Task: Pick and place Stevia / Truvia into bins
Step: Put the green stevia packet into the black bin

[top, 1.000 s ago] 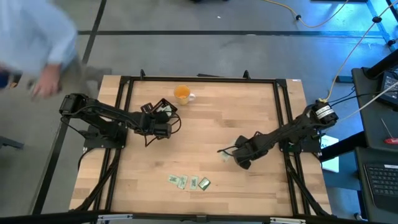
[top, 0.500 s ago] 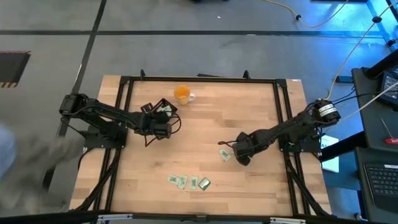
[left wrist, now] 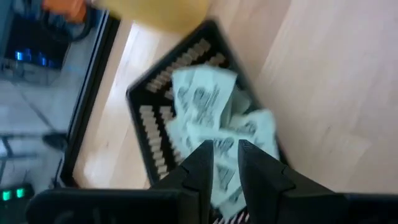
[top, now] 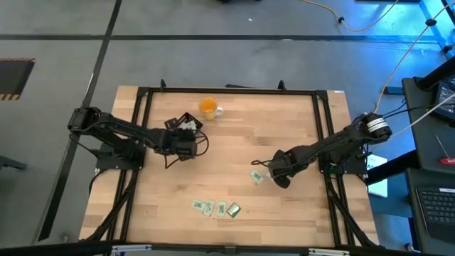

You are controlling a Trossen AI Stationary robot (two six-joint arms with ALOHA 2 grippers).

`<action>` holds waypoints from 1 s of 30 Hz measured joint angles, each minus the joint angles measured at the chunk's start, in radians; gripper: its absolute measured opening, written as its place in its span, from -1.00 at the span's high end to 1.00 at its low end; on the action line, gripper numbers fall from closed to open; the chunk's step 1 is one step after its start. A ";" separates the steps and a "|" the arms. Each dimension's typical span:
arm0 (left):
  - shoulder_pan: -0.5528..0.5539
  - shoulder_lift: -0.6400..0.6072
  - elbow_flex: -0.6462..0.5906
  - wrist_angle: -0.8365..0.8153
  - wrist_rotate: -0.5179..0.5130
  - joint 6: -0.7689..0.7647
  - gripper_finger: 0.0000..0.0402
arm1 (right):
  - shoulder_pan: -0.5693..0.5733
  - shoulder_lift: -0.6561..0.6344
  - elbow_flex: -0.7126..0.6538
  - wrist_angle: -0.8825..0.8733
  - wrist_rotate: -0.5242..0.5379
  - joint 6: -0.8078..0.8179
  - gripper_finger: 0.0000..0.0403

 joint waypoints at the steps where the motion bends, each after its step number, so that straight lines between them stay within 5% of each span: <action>1: -0.004 0.000 0.000 0.021 -0.001 0.027 0.65 | 0.000 -0.019 0.010 0.000 0.000 -0.007 0.99; 7: -0.030 0.000 0.000 0.219 -0.001 0.207 0.65 | 0.000 -0.110 0.070 0.058 0.007 -0.079 0.99; 12: -0.048 0.000 0.000 0.443 0.027 0.383 0.65 | 0.000 -0.156 0.081 0.336 -0.011 -0.239 0.99; 19: -0.074 0.000 0.000 0.751 0.307 0.686 0.65 | 0.000 -0.154 0.083 0.716 -0.098 -0.336 0.99; 26: -0.122 0.003 0.002 0.990 0.612 0.799 0.62 | -0.015 -0.119 0.083 0.772 -0.112 -0.343 0.99; 30: -0.151 0.016 0.002 1.057 0.683 0.827 0.49 | -0.035 -0.077 0.083 0.862 -0.195 -0.344 0.99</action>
